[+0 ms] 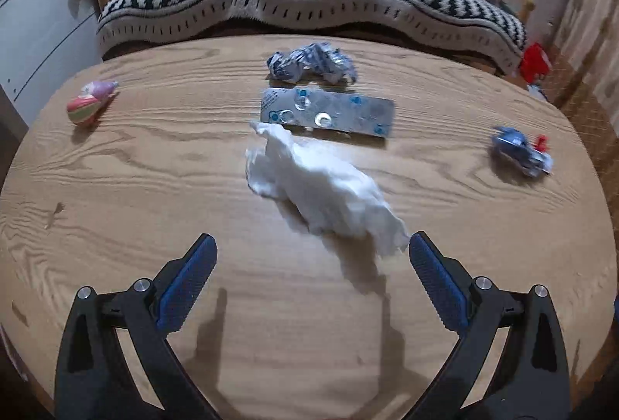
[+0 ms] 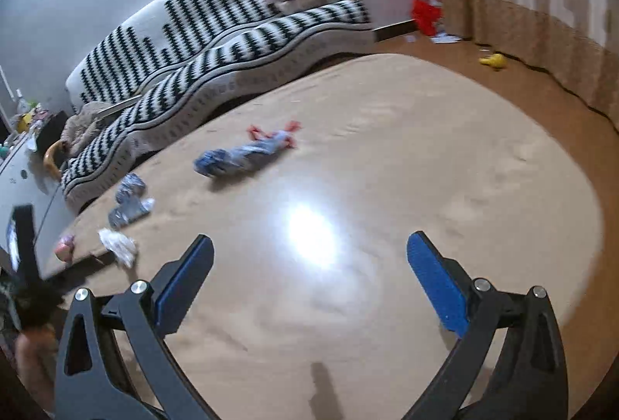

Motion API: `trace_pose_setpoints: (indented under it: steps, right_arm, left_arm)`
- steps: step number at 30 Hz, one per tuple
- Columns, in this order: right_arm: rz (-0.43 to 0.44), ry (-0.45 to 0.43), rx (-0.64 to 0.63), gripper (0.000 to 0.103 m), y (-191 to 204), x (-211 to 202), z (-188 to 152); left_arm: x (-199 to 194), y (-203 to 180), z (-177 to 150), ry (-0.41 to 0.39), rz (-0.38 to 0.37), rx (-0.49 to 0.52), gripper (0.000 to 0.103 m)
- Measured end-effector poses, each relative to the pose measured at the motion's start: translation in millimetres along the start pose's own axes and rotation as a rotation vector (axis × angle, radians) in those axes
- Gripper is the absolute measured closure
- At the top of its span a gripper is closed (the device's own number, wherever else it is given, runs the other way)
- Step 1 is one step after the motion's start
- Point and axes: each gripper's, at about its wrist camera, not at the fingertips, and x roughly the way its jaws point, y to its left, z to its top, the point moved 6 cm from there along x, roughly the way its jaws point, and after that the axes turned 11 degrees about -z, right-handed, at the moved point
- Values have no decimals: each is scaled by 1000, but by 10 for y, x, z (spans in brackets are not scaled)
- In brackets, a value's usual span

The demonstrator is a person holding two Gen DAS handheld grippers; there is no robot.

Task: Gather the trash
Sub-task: 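Grasp the white tissue with the left tool while the right tool grasps the blue foil wrapper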

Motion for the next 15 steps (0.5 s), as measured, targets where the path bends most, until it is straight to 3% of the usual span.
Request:
trace_pose_setpoints:
  steps: [5, 8, 10, 15]
  right_arm:
    - [144, -21, -198, 6, 708, 516, 362]
    - [127, -28, -358, 10, 992, 850, 465]
    - [122, -31, -412, 20, 1084, 1001, 490]
    - [63, -35, -525, 28, 1260, 1320, 531]
  left_arm:
    - [206, 119, 137, 15, 31, -18, 6]
    - [294, 157, 164, 22, 37, 8, 6]
    - [319, 201, 162, 27, 14, -25, 6]
    - [368, 232, 189, 35, -23, -39, 11]
